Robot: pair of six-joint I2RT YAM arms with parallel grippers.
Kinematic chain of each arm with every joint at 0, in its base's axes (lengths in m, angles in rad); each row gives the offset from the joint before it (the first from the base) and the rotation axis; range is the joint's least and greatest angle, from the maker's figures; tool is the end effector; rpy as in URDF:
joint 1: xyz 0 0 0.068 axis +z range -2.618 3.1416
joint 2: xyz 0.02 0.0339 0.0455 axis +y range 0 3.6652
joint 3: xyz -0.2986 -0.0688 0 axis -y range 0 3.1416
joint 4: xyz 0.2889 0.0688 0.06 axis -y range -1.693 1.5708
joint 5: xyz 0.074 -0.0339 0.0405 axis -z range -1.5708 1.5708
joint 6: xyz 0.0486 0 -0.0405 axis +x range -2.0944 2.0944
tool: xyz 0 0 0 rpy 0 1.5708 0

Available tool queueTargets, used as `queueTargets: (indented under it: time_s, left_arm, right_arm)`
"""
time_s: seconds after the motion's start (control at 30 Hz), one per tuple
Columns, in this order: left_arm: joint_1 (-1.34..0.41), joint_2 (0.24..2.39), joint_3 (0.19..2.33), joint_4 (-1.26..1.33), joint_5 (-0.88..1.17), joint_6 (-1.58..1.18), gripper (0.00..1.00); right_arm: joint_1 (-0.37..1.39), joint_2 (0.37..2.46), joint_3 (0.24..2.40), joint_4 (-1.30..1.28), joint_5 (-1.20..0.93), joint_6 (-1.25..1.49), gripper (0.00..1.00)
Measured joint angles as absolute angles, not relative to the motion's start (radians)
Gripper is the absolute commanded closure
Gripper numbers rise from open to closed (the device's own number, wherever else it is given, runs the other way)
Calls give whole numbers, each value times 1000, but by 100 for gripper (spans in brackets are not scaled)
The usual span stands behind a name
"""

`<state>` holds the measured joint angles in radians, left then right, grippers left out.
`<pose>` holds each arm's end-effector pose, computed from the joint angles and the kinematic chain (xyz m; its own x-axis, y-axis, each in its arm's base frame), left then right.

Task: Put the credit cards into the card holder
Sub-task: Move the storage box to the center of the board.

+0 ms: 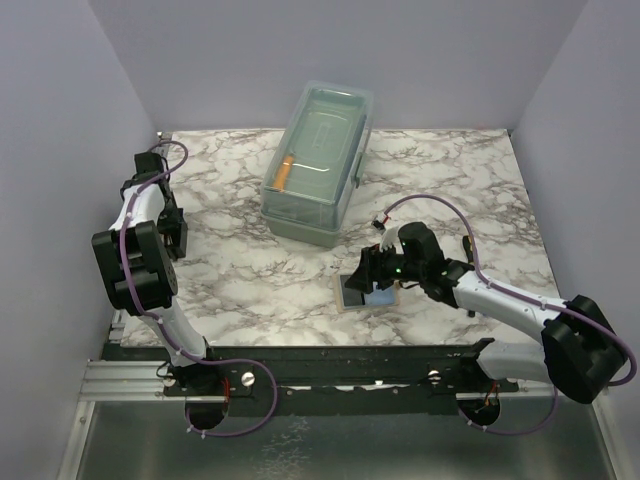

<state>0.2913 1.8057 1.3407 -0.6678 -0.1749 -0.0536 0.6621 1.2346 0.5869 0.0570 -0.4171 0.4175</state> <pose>0.4059 0.1305 0.2176 -0.8473 -0.3091 -0.4320 -0.3995 0.9068 0.1346 0.2138 0.1916 0.2030 -0.7370 -0.1045 -0.6677 -0.5783 0.6089 0.5430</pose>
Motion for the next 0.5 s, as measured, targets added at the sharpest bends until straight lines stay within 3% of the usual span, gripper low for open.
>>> queueTargets:
  time_s: [0.5]
  left_arm:
    - [175,1806,1376,-688,-115,-142,100]
  right_arm:
    - [662,1250,587,58,-418,418,37]
